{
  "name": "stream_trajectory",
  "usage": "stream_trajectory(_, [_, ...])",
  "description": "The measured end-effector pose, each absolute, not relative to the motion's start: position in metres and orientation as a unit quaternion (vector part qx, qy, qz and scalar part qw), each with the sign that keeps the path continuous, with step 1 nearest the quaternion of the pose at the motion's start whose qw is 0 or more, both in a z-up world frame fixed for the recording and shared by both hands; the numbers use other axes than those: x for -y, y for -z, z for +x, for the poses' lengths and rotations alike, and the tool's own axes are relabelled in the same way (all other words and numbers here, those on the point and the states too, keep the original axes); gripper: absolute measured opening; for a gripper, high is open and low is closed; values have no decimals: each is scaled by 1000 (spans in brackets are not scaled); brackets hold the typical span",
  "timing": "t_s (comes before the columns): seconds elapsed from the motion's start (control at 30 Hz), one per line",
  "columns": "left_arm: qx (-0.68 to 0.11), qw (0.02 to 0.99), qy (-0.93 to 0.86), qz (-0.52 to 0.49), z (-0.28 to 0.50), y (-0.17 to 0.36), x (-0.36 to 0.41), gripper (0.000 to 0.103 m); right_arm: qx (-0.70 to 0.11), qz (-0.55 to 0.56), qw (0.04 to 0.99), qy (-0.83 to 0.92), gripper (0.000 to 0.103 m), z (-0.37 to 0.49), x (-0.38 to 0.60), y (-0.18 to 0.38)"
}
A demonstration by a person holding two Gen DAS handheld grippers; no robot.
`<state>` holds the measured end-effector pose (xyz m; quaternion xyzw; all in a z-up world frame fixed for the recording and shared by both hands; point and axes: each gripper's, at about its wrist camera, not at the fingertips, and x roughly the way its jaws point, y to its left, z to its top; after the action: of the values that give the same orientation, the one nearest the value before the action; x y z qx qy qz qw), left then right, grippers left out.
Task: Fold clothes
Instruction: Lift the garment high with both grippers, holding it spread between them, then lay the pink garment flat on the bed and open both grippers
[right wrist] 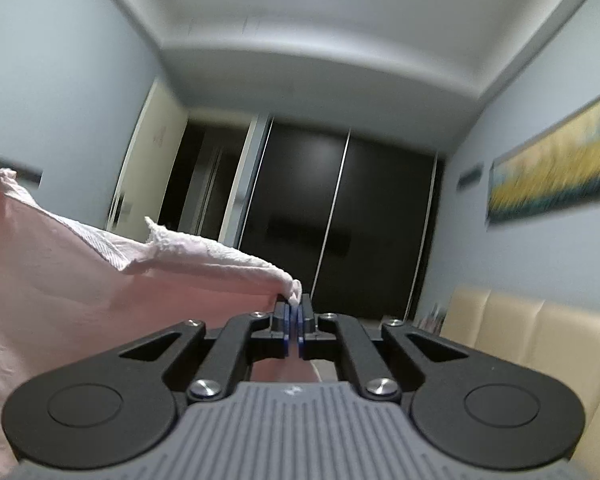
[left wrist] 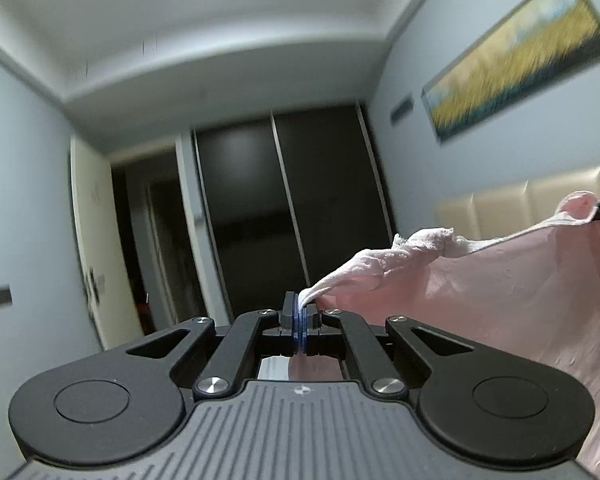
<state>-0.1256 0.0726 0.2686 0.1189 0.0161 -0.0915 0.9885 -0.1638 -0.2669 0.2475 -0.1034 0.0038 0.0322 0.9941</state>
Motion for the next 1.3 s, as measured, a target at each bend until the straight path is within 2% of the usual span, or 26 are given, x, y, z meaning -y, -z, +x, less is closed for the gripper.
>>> stream_trajectory(0.17, [-114, 983, 77, 126, -37, -209, -67, 0, -113, -106, 986, -56, 4, -83, 262, -183])
stream_trajectory(0.3, [-169, 974, 70, 130, 18, -167, -64, 0, -163, -122, 977, -59, 4, -27, 259, -143])
stream_trajectory(0.43, [-207, 967, 63, 138, 68, -136, -62, 0, -199, -137, 968, -62, 4, 25, 258, -114])
stream_trajectory(0.67, [-213, 967, 47, 129, 137, -105, -61, 0, -223, -151, 961, -58, 4, 109, 261, -81])
stream_trajectory(0.83, [-273, 947, 36, 166, 184, -45, -48, 0, -270, -140, 951, -49, 4, 164, 259, -26])
stream_trajectory(1.1, [-362, 913, 37, 187, 223, 39, -42, 0, -386, -118, 914, -47, 5, 213, 254, 90])
stream_trajectory(1.3, [-407, 899, 28, 158, 239, 71, -48, 1, -424, -84, 901, -47, 6, 243, 259, 125])
